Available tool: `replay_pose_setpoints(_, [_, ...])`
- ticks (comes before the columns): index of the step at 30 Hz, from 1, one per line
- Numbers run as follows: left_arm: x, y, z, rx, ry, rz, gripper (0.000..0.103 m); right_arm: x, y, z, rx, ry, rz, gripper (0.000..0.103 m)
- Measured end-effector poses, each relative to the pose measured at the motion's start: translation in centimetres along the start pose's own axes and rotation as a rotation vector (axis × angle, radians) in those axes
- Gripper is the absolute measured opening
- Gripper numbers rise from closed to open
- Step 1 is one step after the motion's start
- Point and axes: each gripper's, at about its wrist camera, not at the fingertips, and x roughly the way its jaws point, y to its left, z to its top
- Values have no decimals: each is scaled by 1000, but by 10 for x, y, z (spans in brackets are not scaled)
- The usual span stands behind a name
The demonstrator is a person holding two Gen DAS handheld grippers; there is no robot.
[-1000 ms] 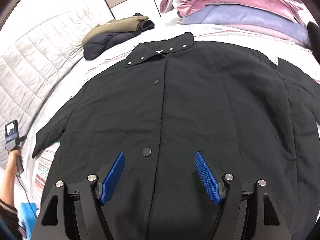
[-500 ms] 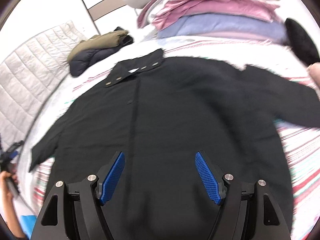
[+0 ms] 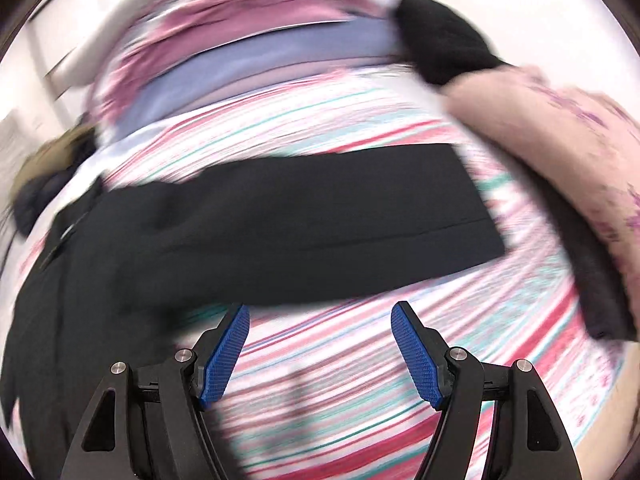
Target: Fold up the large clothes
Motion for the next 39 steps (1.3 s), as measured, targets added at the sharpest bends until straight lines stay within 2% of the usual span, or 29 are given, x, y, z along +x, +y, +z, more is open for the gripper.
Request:
replay_pose_setpoints(3, [7,-15,-10,12,2,-58,97,20,-63,24,139,-28,-47,74])
replay_pose_setpoints(5, [13,-22,-13,31,10,-70,97,36,-85,33,197,-31,-64,74])
replay_pose_setpoints(8, [24,-29,-14,58,-3,-49,97,65,-106,41,248,-11,-87,74])
replay_pose_setpoints(10, [28,-29,-16,50,-8,-50,97,81,-107,42,259,6,-83,73])
replay_pose_setpoints(11, [30,-28,-17,40,-8,-55,97,84,-105,40,255,-14,-87,70])
replay_pose_setpoints(12, [33,-26,-18,27,-6,-61,97,83,-100,37,238,-35,-101,57])
replay_pose_setpoints(13, [35,-25,-19,17,-4,-66,97,83,-95,36,210,-40,-106,31])
replay_pose_setpoints(14, [37,-23,-20,10,0,-68,97,82,-90,35,182,-23,-70,21])
replay_pose_setpoints(16, [41,-21,-21,4,14,-58,97,68,-83,31,139,-27,-104,18])
replay_pose_setpoints(19, [41,-17,-25,9,18,-46,97,28,-84,13,77,-114,-258,15])
replay_pose_setpoints(20, [42,-15,-27,14,24,-40,97,25,-89,7,74,-128,-282,15])
replay_pose_setpoints(23, [50,-11,-31,16,47,-16,97,57,-92,-11,37,-5,-317,16])
replay_pose_setpoints(25, [52,-8,-33,16,73,-3,97,48,-81,-11,-12,-52,-362,23])
replay_pose_setpoints(27, [47,-3,-32,18,78,-6,97,34,-81,-10,23,-49,-341,32])
replay_pose_setpoints(29, [42,5,-29,20,75,6,97,14,-84,-11,79,-49,-265,42])
replay_pose_setpoints(31, [39,14,-23,1,69,12,97,-3,-82,-15,120,-61,-164,62])
replay_pose_setpoints(33, [40,22,-20,-37,74,3,97,-15,-72,-18,162,-57,33,67])
replay_pose_setpoints(35, [42,24,-21,-70,85,-14,97,-12,-55,-19,178,-14,176,67])
replay_pose_setpoints(37, [44,19,-22,-73,95,-32,97,-2,-27,-13,152,28,268,67])
replay_pose_setpoints(39, [44,9,-21,-52,98,-51,97,7,0,-4,101,41,312,67])
